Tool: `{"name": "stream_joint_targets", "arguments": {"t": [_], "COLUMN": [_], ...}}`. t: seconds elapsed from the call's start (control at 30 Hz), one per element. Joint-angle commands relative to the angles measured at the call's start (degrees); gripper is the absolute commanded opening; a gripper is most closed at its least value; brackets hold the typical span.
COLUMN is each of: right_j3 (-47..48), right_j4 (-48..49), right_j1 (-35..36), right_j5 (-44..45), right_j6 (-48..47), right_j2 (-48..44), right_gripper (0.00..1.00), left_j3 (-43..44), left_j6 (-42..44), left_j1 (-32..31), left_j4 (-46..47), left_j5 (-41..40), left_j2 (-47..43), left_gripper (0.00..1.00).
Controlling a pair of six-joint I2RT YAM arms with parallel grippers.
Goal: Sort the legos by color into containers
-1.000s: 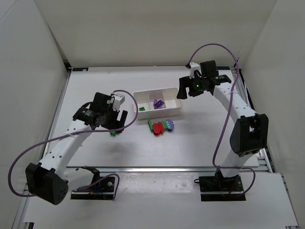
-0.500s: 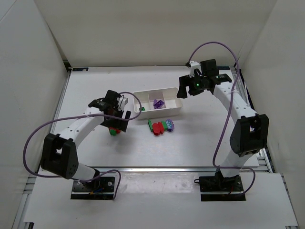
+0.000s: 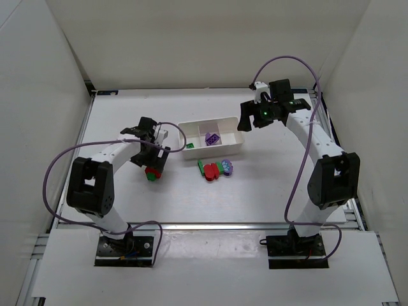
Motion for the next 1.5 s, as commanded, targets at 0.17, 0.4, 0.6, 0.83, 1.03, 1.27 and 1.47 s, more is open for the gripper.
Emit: {"name": "stream_joint_targets", "arguments": {"t": [0.17, 0.4, 0.6, 0.83, 1.03, 1.27, 1.47], "right_j3": [3.20, 3.73, 4.25, 4.69, 4.43, 2.76, 3.55], "right_j4": [-0.08, -0.17, -0.26, -0.08, 0.44, 4.65, 11.33], "right_j1": [-0.37, -0.37, -0.55, -0.81, -0.55, 3.31, 7.71], "right_j5": [-0.11, -0.20, 0.07, 0.33, -0.20, 0.33, 0.43], "right_j6": [-1.27, -1.09, -1.18, -1.35, -0.48, -0.30, 4.52], "right_j2": [2.02, 2.90, 3.60, 4.22, 3.70, -0.25, -1.75], "right_gripper": [0.87, 0.86, 0.86, 0.86, 0.84, 0.85, 0.86], "left_j3": [2.98, 2.45, 2.71, 2.63, 3.94, 9.56, 27.47], "left_j6": [4.48, 3.60, 1.67, 1.41, 1.14, -15.26, -40.80], "left_j1": [2.24, 1.53, 1.54, 1.80, 3.29, 8.04, 8.48], "left_j4": [1.29, 2.69, 2.70, 3.31, 2.18, 5.15, -5.89], "left_j5": [9.16, 9.44, 5.22, 2.66, 7.05, 10.23, -3.03], "left_j2": [3.12, 3.56, 6.98, 7.60, 5.32, -4.60, 2.12], "left_gripper": [0.99, 0.99, 1.00, 0.89, 0.10, 0.10, 0.10]}}
